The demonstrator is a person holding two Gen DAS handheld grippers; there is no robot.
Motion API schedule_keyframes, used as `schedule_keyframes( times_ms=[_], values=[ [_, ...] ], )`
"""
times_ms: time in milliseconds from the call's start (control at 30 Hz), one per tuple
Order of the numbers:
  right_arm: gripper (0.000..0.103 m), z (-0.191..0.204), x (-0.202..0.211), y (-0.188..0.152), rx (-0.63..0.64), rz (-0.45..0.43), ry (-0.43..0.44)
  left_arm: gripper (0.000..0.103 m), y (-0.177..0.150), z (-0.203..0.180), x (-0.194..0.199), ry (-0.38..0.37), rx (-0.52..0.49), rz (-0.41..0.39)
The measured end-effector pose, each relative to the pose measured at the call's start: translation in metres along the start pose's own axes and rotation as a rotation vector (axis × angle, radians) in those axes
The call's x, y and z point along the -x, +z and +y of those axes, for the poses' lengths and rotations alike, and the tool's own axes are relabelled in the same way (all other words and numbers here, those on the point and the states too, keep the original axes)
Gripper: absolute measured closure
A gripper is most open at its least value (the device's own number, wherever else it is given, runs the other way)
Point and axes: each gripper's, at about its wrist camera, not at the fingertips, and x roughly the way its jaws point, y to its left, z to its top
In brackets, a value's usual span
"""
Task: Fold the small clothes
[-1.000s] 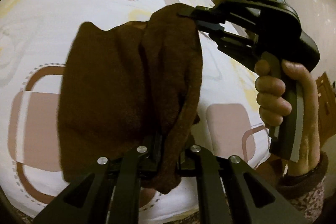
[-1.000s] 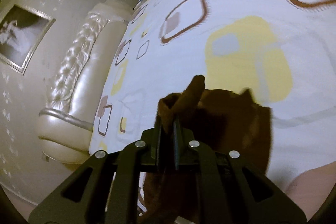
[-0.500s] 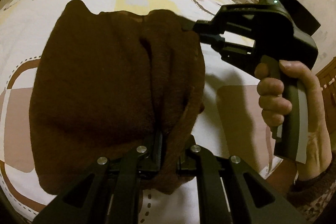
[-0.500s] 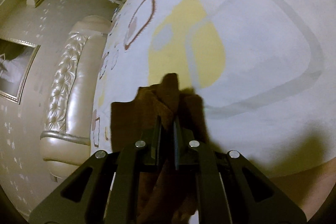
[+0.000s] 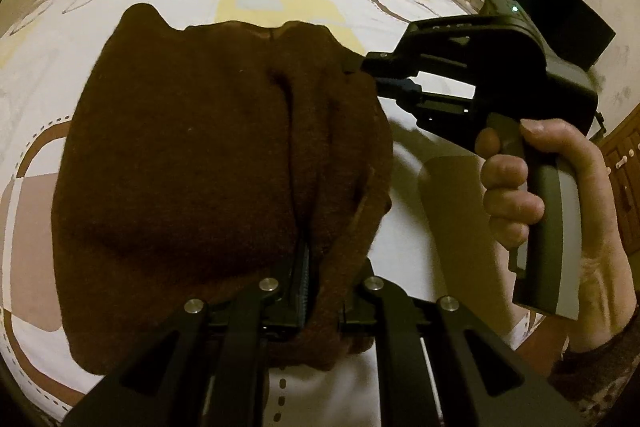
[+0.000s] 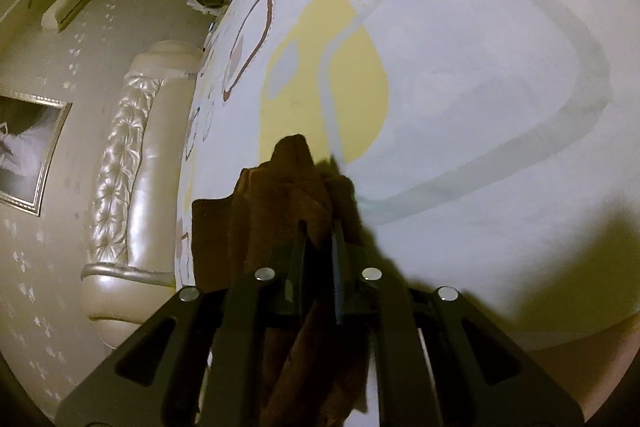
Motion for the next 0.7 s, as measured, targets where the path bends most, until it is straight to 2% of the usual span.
schedule_keyframes(
  times_ms=[200, 333, 500, 567, 667, 700],
  values=[
    [0.076, -0.011, 0.016, -0.008, -0.032, -0.035, 0.008, 0.092, 0.004, 0.001, -0.002, -0.003, -0.002, 0.004],
    [0.070, -0.013, 0.029, -0.022, -0.034, -0.054, 0.013, 0.085, 0.005, -0.001, -0.001, -0.001, -0.011, 0.004],
    [0.061, -0.015, 0.042, -0.043, -0.020, -0.063, -0.004, 0.057, 0.004, -0.008, 0.006, -0.033, -0.018, -0.007],
    [0.058, -0.015, 0.047, -0.053, -0.018, -0.063, -0.007, 0.049, 0.002, -0.012, 0.011, -0.052, -0.030, -0.013],
    [0.057, -0.017, 0.056, -0.062, -0.018, -0.069, -0.011, 0.038, -0.002, -0.014, 0.023, -0.115, -0.040, -0.018],
    [0.056, -0.015, 0.059, -0.065, -0.017, -0.075, -0.015, 0.033, -0.004, -0.011, 0.029, -0.162, -0.032, -0.019]
  ],
)
